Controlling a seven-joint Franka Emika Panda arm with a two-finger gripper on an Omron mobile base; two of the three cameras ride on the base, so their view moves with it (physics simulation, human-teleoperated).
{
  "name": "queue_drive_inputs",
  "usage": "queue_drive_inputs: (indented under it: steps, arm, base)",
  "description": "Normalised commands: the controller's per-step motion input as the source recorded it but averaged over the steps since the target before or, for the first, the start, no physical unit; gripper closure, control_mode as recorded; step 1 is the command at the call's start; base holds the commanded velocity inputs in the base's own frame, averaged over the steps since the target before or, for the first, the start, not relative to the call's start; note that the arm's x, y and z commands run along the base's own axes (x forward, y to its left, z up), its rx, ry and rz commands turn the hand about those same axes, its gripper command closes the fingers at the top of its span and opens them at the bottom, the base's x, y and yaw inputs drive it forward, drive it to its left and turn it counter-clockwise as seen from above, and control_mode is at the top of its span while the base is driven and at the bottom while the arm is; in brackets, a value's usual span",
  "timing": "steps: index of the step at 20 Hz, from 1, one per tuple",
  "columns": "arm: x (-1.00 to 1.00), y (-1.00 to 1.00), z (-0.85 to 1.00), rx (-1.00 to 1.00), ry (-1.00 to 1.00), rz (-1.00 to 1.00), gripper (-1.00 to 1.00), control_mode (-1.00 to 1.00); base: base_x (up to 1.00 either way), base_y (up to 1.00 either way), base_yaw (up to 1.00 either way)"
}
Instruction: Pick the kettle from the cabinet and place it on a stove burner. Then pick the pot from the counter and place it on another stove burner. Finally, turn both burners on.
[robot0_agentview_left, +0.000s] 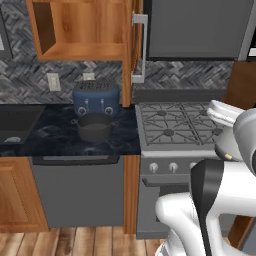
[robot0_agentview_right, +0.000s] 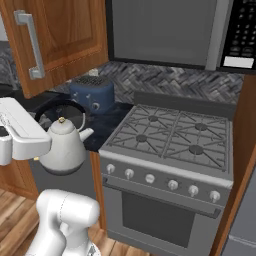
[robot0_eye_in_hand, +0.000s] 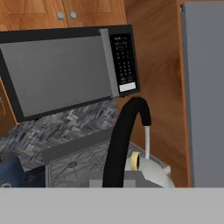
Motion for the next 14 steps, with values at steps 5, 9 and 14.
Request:
queue_drive_inputs:
  steps: [5, 9, 14]
  arm:
    - [0.0, 0.0, 0.0, 0.0, 0.0, 0.0, 1.0, 1.0]
    - [0.0, 0.0, 0.0, 0.0, 0.0, 0.0, 1.0, 1.0]
    - [0.0, 0.0, 0.0, 0.0, 0.0, 0.0, 1.0, 1.0]
  base:
    - [0.4, -0.42, 0.2]
    - [0.35, -0.43, 0.19]
    - [0.28, -0.44, 0.19]
